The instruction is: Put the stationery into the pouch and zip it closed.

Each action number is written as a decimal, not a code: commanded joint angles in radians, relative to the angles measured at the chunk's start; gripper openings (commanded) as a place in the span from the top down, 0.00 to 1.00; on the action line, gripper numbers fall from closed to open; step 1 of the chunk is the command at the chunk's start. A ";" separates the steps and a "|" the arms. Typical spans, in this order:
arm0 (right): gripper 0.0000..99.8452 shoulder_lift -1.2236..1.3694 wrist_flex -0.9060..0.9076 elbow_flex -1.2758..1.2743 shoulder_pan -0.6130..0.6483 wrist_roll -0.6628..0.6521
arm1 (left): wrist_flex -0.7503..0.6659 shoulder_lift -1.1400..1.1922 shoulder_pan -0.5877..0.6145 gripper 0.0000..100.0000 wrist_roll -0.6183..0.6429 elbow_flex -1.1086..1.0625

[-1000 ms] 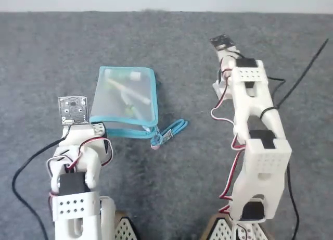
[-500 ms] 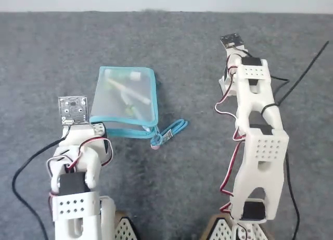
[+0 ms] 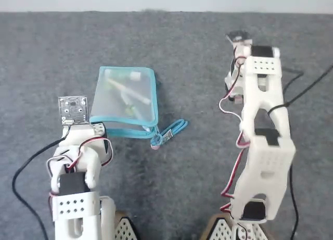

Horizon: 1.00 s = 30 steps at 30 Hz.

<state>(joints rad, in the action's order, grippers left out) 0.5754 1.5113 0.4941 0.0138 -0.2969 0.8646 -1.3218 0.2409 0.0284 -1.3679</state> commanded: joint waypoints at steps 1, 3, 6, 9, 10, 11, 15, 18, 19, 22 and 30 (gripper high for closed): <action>0.99 -0.341 0.168 -0.002 0.096 0.009 | -0.054 -0.002 0.006 0.99 0.041 0.015; 0.99 -0.475 0.194 -0.084 0.157 0.009 | -0.055 -0.002 0.006 0.99 0.058 0.018; 0.99 -0.687 0.197 -0.273 0.269 -0.014 | -0.055 -0.002 0.006 0.99 0.066 0.019; 0.99 -0.880 0.196 -0.473 0.414 -0.054 | -0.054 -0.002 0.006 0.99 0.063 0.018; 0.99 -0.935 0.196 -0.529 0.461 -0.064 | -0.054 -0.002 0.006 0.99 0.063 0.016; 0.99 -0.992 0.200 -0.578 0.510 -0.075 | -0.054 -0.002 0.006 0.99 0.063 0.015; 0.99 -1.175 0.231 -0.715 0.677 -0.094 | -0.054 -0.002 0.006 0.99 0.061 0.015; 0.99 -1.247 0.231 -0.766 0.765 -0.084 | -0.054 -0.002 0.006 0.99 0.061 0.015; 0.99 -1.248 0.217 -0.772 0.782 -0.083 | -0.054 -0.002 0.006 0.99 0.061 0.015; 0.99 -1.185 0.154 -0.779 0.814 -0.025 | -0.054 -0.002 0.006 0.99 0.061 0.015; 0.99 -0.881 0.001 -0.680 0.829 0.003 | -0.054 -0.002 0.006 0.99 0.061 0.013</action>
<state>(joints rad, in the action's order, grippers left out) -0.4081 1.5620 -0.2869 0.8316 -0.3107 0.8431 -1.3218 0.2424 0.0760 -1.3679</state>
